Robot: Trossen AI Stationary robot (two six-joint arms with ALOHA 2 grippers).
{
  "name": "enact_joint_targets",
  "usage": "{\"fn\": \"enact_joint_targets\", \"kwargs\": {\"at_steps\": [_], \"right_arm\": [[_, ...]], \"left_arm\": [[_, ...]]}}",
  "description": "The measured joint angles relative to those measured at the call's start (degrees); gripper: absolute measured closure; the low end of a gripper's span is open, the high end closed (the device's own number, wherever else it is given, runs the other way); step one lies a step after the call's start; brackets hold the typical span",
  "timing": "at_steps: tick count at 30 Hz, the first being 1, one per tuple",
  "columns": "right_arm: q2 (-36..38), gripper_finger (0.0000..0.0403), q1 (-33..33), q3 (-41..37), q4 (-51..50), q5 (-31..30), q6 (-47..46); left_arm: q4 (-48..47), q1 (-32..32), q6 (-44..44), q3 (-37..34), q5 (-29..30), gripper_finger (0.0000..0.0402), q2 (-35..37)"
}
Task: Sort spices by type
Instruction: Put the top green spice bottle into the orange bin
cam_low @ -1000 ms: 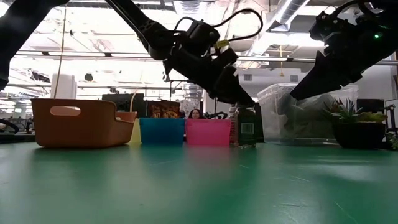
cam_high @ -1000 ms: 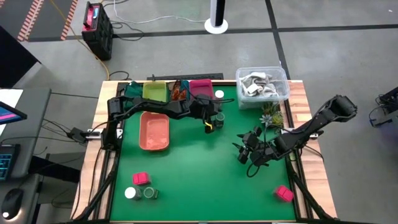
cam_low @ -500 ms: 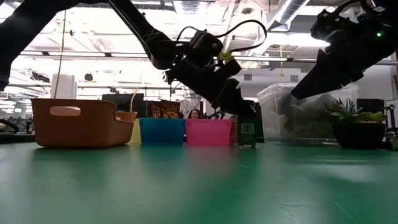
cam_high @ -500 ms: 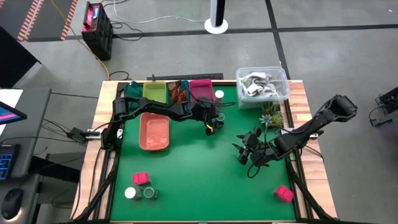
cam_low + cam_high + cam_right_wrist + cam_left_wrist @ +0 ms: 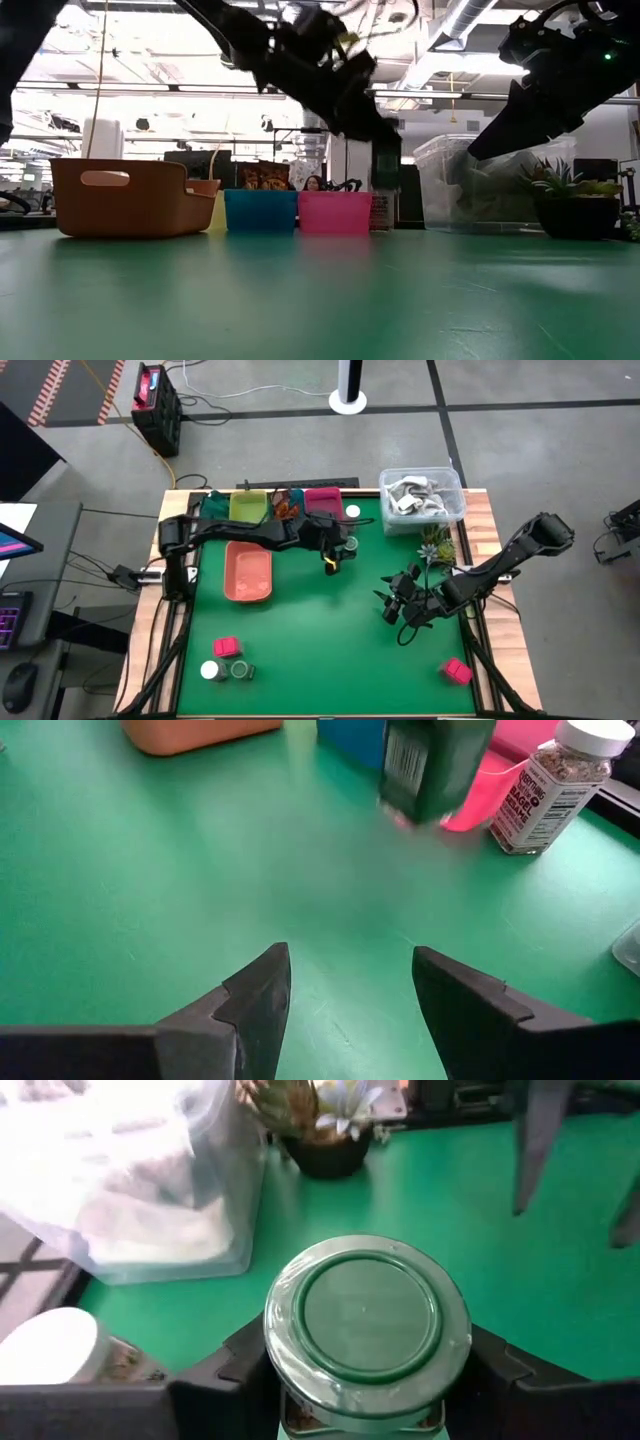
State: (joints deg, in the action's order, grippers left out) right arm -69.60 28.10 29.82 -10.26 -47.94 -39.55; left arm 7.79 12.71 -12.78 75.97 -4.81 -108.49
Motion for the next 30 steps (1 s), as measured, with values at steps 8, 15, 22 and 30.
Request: {"fn": "enact_joint_targets", "kwargs": {"at_steps": [8, 15, 22, 30], "right_arm": [[0.0, 0.0163, 0.0, 0.0, -0.3, 0.0, 0.0], [0.0, 0.0163, -0.6, 0.0, 0.1, -0.1, -0.1], [0.0, 0.0163, -1.7, 0.0, 1.1, 0.0, 0.0], [0.0, 0.0163, -1.6, 0.0, 1.4, 0.0, 1.9]], "left_arm": [[14.1, -2.4, 2.4, -19.2, 10.0, 0.0213, 16.2], [16.6, -8.1, 14.7, -34.5, 14.5, 0.0213, 31.7], [14.0, -16.0, 22.0, -43.9, 22.0, 0.0213, 45.0], [12.1, -14.3, 27.1, -50.1, 24.3, 0.0213, 55.1]]}}
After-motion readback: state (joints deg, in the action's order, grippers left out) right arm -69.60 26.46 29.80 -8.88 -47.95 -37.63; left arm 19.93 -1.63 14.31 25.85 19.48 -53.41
